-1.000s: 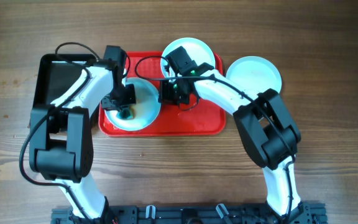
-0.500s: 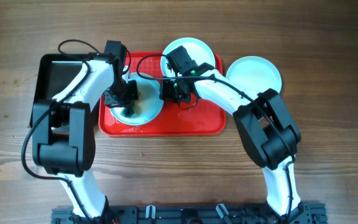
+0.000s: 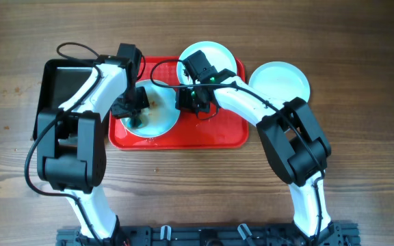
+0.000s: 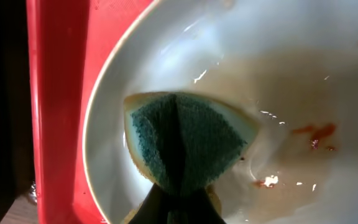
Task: Clean dirty plates on tray and stack at the side
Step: 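Scrub the plate with the sponge while the right gripper holds the rim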
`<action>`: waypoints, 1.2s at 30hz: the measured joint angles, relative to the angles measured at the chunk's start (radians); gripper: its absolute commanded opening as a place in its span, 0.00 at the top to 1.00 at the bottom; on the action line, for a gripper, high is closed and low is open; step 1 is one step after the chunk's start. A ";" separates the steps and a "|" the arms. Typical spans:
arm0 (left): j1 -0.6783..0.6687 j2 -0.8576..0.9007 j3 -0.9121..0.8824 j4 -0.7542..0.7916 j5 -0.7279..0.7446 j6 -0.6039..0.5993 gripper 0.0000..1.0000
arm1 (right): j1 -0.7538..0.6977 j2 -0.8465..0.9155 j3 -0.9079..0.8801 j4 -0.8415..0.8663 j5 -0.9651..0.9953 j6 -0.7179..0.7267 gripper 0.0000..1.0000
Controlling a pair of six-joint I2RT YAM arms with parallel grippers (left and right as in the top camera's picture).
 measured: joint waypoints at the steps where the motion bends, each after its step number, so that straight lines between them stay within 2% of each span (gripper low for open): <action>1: 0.000 0.000 0.000 0.002 0.007 0.000 0.96 | 0.000 0.000 0.000 0.000 0.000 0.000 0.96; 7: 0.001 0.000 0.000 -0.036 0.107 0.109 0.96 | 0.000 0.000 0.000 0.000 0.000 0.000 0.95; 15: 0.001 0.000 0.001 -0.103 0.148 0.262 0.96 | 0.010 0.002 0.000 0.000 -0.009 0.000 0.96; 21: 0.001 0.000 0.001 0.077 0.266 0.298 0.96 | 0.010 0.003 0.000 0.001 -0.013 0.007 0.96; 26: 0.001 0.015 -0.012 0.204 0.357 0.286 0.96 | 0.010 0.005 0.000 0.001 -0.017 0.008 0.96; 29: 0.001 0.031 -0.017 0.209 0.350 0.257 0.96 | 0.010 0.005 0.000 0.002 -0.020 0.008 0.96; 33: -0.014 0.029 -0.015 0.204 0.267 0.142 0.96 | 0.013 0.005 0.000 0.009 -0.024 0.008 0.96; 36: -0.028 0.022 -0.008 0.156 0.093 -0.010 0.96 | 0.027 0.008 0.000 0.018 -0.039 0.008 0.96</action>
